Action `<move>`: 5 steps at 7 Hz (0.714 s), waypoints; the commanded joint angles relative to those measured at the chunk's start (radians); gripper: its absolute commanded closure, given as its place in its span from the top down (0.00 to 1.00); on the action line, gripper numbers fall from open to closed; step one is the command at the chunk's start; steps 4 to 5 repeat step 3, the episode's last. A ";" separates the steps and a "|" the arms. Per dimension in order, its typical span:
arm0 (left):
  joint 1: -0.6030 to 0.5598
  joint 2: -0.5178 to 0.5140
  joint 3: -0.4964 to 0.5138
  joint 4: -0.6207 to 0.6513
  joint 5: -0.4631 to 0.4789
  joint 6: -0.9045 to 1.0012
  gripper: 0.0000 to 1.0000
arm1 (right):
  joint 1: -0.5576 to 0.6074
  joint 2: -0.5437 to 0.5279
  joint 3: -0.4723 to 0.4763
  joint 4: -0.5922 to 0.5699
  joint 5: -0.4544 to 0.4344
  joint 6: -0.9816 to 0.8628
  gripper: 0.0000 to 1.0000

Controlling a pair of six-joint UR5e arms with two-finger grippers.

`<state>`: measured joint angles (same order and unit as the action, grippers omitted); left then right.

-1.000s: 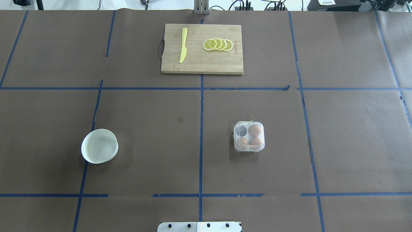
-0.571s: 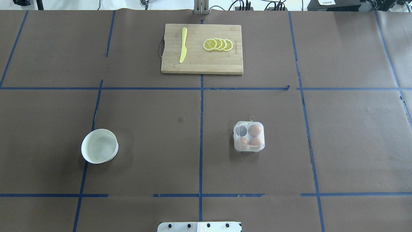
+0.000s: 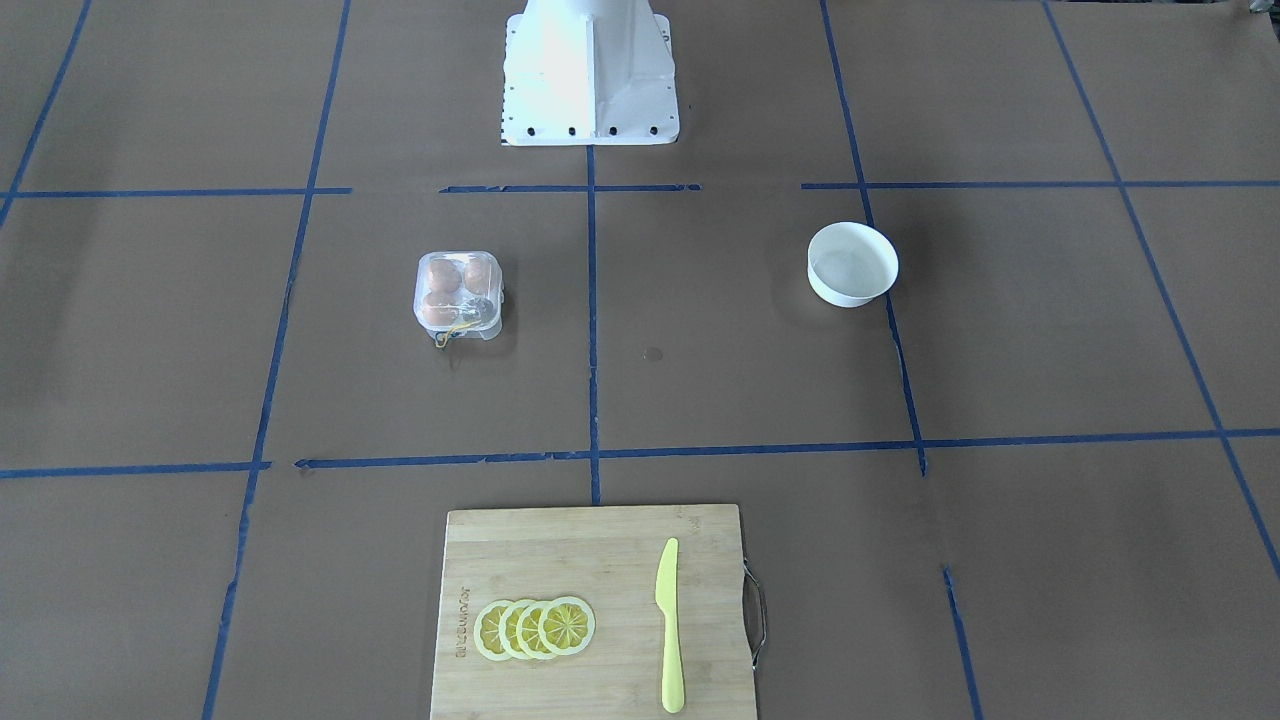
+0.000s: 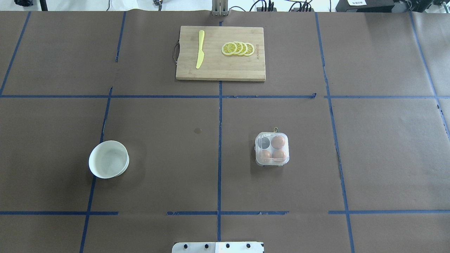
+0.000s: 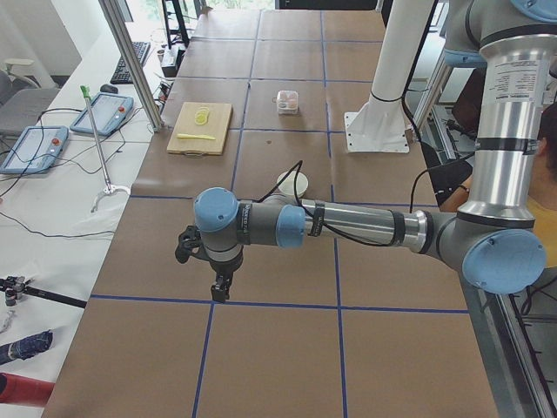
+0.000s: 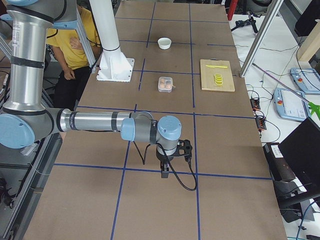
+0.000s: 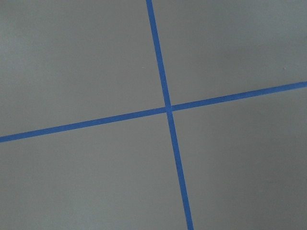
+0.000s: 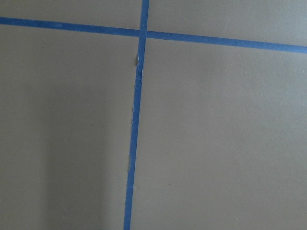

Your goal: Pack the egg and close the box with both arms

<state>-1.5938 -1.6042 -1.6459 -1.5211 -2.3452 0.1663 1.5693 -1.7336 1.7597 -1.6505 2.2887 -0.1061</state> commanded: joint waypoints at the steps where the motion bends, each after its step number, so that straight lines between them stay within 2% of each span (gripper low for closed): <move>1: 0.000 0.000 -0.005 0.001 0.001 -0.001 1.00 | 0.000 0.000 0.000 0.000 0.000 0.000 1.00; 5: 0.000 0.001 -0.008 0.001 0.001 -0.001 1.00 | 0.000 0.000 0.001 0.000 0.002 0.002 1.00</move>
